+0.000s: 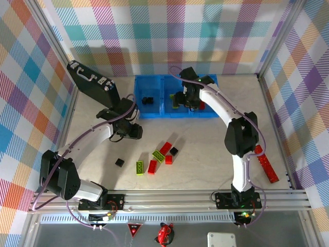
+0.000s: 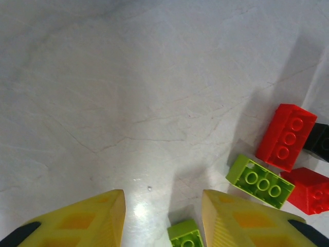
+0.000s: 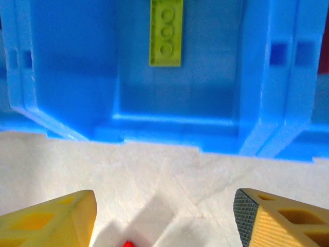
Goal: Sort the legos into containers by color
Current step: Pick up the lego from the bottom-left of the table.
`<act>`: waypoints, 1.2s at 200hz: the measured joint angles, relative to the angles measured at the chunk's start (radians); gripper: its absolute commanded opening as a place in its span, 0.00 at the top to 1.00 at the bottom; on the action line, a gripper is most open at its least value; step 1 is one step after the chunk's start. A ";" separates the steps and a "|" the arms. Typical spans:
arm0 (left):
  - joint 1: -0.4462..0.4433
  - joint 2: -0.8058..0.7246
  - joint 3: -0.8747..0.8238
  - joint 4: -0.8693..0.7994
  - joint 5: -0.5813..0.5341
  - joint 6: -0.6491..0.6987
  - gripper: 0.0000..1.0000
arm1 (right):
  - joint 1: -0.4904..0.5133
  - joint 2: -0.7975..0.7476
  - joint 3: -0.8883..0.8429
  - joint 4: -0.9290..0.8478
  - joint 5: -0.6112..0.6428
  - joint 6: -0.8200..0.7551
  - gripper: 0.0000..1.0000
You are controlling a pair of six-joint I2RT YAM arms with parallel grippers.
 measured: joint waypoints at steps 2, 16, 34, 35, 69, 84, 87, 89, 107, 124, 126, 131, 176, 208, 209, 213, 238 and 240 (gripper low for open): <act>-0.003 0.000 0.000 -0.002 0.000 -0.003 0.57 | 0.000 -0.006 -0.010 0.003 -0.002 0.003 0.28; -0.026 0.000 0.000 -0.012 -0.001 -0.040 0.56 | 0.000 -0.049 -0.071 0.022 -0.012 0.007 0.28; -0.052 0.000 -0.007 -0.013 -0.009 -0.089 0.56 | 0.000 -0.095 -0.138 0.043 -0.024 0.011 0.29; -0.054 -0.001 -0.008 -0.012 -0.011 -0.093 0.56 | 0.000 -0.097 -0.140 0.044 -0.025 0.011 0.29; -0.106 -0.011 -0.072 -0.016 -0.042 -0.184 0.56 | 0.000 -0.146 -0.240 0.082 -0.048 0.010 0.29; -0.113 -0.029 -0.113 -0.021 -0.061 -0.227 0.56 | 0.000 -0.154 -0.272 0.095 -0.055 0.010 0.29; -0.114 -0.033 -0.121 -0.023 -0.064 -0.237 0.55 | 0.000 -0.156 -0.277 0.098 -0.056 0.010 0.29; -0.115 -0.036 -0.127 -0.026 -0.067 -0.241 0.55 | 0.000 -0.156 -0.281 0.099 -0.058 0.010 0.29; -0.115 -0.073 -0.174 -0.042 -0.097 -0.294 0.54 | 0.000 -0.158 -0.311 0.111 -0.066 0.010 0.29; -0.115 -0.119 -0.219 -0.057 -0.126 -0.344 0.52 | 0.000 -0.158 -0.331 0.122 -0.075 0.010 0.29; -0.115 -0.123 -0.223 -0.058 -0.129 -0.347 0.51 | 0.000 -0.158 -0.332 0.123 -0.075 0.010 0.29; -0.115 -0.137 -0.235 -0.061 -0.138 -0.363 0.50 | 0.000 -0.158 -0.337 0.127 -0.079 0.010 0.29; -0.061 -0.230 -0.354 -0.066 -0.182 -0.460 0.42 | 0.000 -0.161 -0.371 0.150 -0.097 0.006 0.30; 0.018 -0.256 -0.412 -0.060 -0.180 -0.488 0.36 | 0.000 -0.163 -0.386 0.157 -0.099 0.003 0.30; 0.021 -0.256 -0.414 -0.059 -0.180 -0.488 0.36 | 0.000 -0.163 -0.386 0.158 -0.098 0.003 0.30; 0.027 -0.257 -0.416 -0.058 -0.179 -0.491 0.35 | 0.000 -0.163 -0.386 0.158 -0.099 0.003 0.30; 0.077 -0.250 -0.424 -0.029 -0.150 -0.490 0.35 | 0.000 -0.164 -0.392 0.161 -0.101 0.003 0.30; 0.082 -0.248 -0.425 -0.025 -0.146 -0.490 0.35 | 0.000 -0.164 -0.393 0.162 -0.101 0.003 0.30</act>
